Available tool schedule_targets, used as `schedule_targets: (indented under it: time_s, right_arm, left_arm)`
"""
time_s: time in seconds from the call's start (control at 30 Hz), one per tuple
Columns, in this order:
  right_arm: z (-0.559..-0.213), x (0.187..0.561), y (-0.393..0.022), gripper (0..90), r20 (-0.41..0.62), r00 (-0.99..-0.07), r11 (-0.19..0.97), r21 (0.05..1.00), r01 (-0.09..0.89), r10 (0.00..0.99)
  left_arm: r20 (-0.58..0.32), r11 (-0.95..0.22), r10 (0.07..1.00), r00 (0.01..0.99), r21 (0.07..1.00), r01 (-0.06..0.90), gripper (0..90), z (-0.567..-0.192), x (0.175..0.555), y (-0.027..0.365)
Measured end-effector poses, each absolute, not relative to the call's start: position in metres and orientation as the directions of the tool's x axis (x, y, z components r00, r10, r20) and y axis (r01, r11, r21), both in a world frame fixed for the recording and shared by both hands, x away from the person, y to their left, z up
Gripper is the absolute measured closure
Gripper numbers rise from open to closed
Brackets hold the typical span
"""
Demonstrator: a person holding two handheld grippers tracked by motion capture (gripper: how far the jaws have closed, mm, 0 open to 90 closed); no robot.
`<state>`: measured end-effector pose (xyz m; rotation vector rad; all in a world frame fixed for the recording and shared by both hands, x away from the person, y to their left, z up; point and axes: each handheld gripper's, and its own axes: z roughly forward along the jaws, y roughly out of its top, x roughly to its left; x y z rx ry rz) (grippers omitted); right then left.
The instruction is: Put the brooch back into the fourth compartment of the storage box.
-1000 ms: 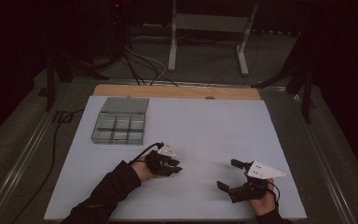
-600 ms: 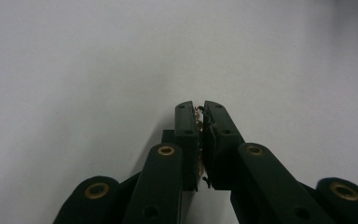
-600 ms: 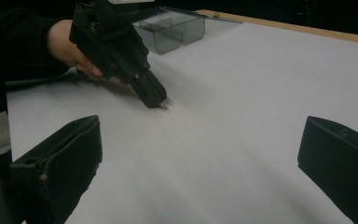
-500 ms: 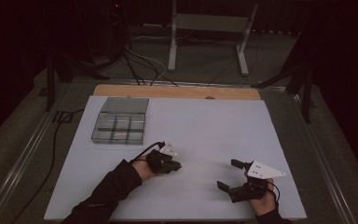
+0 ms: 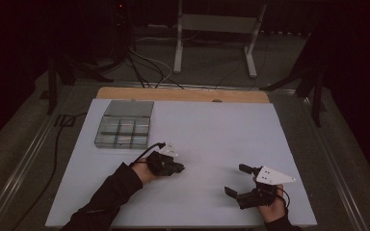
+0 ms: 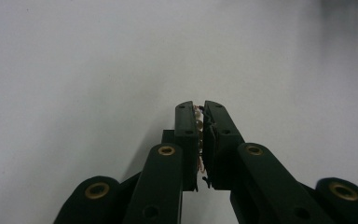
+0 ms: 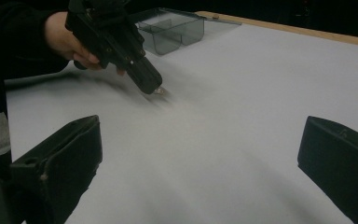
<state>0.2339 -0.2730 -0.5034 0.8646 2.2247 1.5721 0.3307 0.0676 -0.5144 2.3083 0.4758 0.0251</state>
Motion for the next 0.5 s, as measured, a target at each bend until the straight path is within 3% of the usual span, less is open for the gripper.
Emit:
schedule_targets:
  time_s: [0.5]
  right_arm:
    - [-0.503, 0.233, -0.273, 0.0, 0.109, -0.781, 0.226, 0.924, 0.307, 0.614]
  left_arm:
    - [-0.111, -0.617, 0.385, 0.916, 0.707, 0.345, 87.1, -0.503, 0.337, 0.087]
